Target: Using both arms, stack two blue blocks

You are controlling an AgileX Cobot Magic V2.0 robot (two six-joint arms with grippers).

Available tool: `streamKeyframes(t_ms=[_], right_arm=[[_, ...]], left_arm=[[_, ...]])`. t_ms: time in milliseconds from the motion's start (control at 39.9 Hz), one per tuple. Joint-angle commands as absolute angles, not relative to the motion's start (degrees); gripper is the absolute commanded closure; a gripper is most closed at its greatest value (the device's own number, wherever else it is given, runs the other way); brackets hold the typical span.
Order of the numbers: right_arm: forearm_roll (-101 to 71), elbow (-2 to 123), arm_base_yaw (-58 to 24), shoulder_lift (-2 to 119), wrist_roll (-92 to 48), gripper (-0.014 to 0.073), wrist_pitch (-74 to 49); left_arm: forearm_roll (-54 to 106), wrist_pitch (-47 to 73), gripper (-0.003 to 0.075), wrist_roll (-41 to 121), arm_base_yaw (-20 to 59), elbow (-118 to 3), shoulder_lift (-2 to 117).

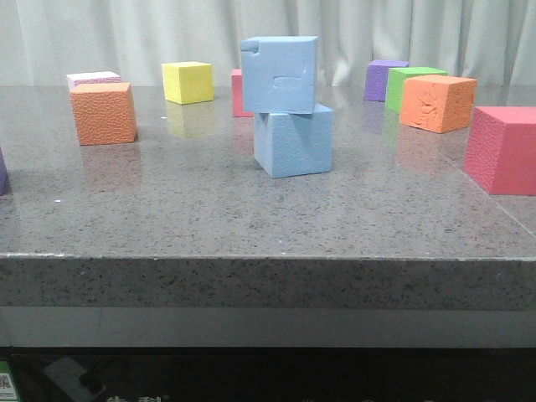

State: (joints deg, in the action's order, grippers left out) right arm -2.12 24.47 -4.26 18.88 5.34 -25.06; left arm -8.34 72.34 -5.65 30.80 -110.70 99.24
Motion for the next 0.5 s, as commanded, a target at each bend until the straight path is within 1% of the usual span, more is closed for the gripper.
streamKeyframes(t_ms=[0, 225, 476], right_arm=[[-2.10, 25.93, -3.94, 19.28, 4.89, 0.0697, -20.31], [-2.10, 25.93, -3.94, 19.28, 4.89, 0.0697, -20.31], [-2.10, 25.93, -3.94, 19.28, 4.89, 0.0697, -20.31]], left_arm=[[-8.93, 73.15, 0.0738, -6.40, 29.35, -106.81, 93.01], [-8.93, 67.12, 0.0738, -6.40, 27.76, -92.46, 84.63], [-8.93, 54.52, 0.0738, -7.28, 27.76, -73.53, 69.53]])
